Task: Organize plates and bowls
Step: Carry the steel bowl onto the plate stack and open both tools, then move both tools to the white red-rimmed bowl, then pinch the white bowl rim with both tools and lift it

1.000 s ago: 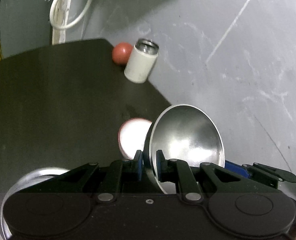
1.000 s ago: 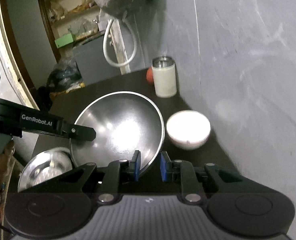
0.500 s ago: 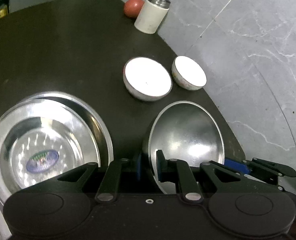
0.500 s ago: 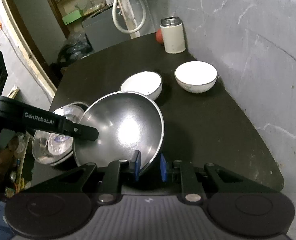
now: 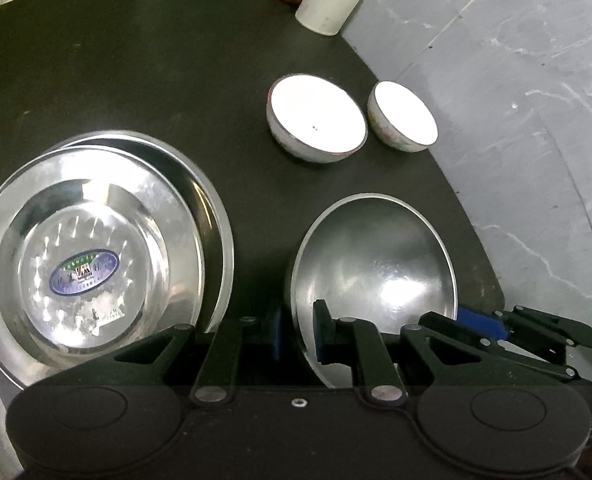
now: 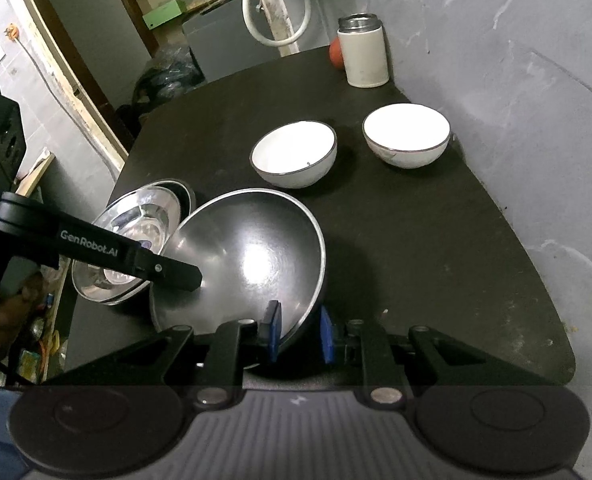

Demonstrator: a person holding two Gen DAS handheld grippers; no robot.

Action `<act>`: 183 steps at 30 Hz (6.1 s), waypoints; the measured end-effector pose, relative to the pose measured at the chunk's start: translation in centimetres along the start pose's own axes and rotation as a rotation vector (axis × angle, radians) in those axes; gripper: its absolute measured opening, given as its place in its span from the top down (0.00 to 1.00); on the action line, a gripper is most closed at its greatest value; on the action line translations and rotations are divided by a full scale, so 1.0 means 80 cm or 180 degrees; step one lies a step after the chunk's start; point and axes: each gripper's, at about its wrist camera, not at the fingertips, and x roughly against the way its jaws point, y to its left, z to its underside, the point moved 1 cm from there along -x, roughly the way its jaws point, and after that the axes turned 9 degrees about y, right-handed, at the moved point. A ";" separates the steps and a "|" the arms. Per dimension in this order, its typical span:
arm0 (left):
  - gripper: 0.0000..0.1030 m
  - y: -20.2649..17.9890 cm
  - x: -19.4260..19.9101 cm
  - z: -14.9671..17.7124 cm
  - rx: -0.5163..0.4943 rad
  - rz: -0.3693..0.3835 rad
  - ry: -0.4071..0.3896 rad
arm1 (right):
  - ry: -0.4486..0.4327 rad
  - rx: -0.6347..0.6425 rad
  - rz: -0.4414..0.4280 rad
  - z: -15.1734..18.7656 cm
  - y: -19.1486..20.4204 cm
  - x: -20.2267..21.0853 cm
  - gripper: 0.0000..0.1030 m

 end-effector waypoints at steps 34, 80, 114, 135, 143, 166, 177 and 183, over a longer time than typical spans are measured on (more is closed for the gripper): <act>0.77 -0.001 -0.008 -0.005 0.0026 -0.0146 0.0087 | 0.0041 -0.0023 -0.0123 -0.003 -0.002 -0.013 0.74; 0.01 0.022 0.045 -0.053 -0.0209 -0.0256 -0.0420 | -0.0441 -0.0704 -0.0027 -0.027 0.000 -0.005 0.01; 0.01 0.032 -0.038 -0.188 -0.0391 -0.0619 -0.0327 | -0.0249 -0.1315 0.0487 -0.101 -0.021 -0.075 0.00; 0.31 0.019 -0.063 -0.190 -0.0673 -0.0564 -0.0221 | -0.0350 -0.1354 0.0315 -0.139 -0.029 -0.105 0.29; 0.61 0.012 -0.066 -0.186 -0.0696 -0.0416 -0.0201 | -0.0309 -0.1342 0.0232 -0.151 -0.027 -0.116 0.58; 0.86 -0.004 -0.056 -0.176 -0.0722 -0.0365 -0.0251 | -0.0238 -0.1373 0.0127 -0.151 -0.018 -0.121 0.81; 0.86 -0.011 -0.016 -0.160 -0.0691 -0.0251 -0.0410 | -0.0408 -0.1360 0.0044 -0.144 -0.009 -0.083 0.81; 0.86 -0.015 0.004 -0.142 -0.0660 -0.0181 -0.0462 | -0.0459 -0.1297 -0.0009 -0.134 0.002 -0.063 0.81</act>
